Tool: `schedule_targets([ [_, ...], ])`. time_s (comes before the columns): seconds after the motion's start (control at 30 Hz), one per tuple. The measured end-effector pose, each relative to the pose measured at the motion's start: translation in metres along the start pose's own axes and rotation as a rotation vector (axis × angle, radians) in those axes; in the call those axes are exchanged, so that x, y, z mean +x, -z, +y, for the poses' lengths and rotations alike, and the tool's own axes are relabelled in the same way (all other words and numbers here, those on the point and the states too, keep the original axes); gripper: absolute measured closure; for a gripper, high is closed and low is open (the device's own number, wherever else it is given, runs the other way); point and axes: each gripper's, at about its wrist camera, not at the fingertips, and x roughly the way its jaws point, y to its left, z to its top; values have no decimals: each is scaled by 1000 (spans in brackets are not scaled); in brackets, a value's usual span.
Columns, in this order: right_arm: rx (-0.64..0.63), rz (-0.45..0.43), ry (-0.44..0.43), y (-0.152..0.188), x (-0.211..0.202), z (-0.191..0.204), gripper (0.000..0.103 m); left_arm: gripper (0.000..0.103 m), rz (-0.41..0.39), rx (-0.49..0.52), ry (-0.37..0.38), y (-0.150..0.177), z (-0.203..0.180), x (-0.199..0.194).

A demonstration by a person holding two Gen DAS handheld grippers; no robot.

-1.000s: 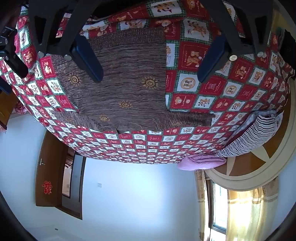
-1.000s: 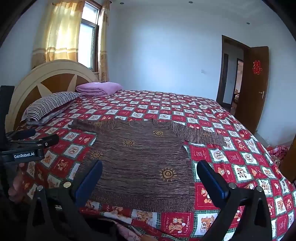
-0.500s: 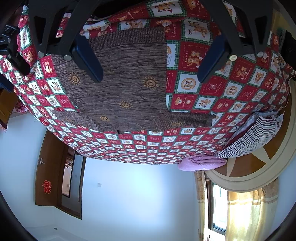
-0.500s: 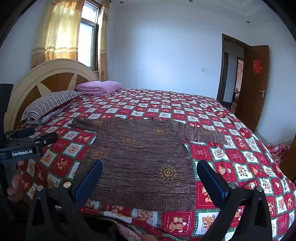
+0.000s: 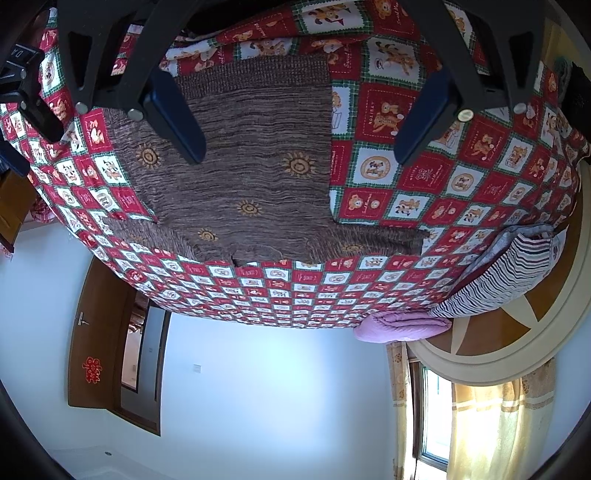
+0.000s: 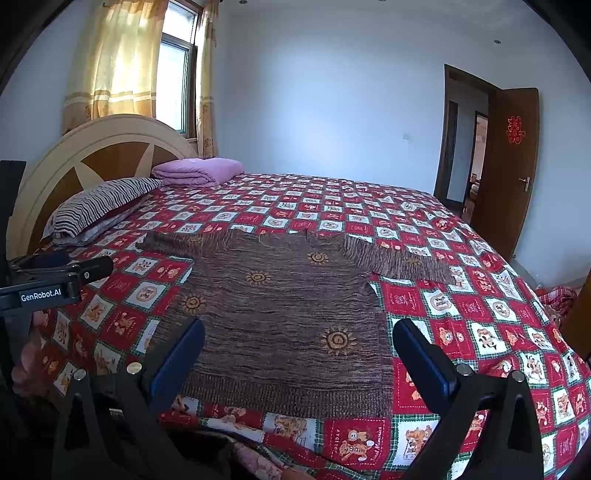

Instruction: Fold small clothes

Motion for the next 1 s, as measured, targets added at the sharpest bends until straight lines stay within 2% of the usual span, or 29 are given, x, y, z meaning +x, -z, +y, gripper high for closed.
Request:
schedule_targets([
  [1.0,-1,16,-8,4,4,0,1,0,10,-7,5,2,2,1],
])
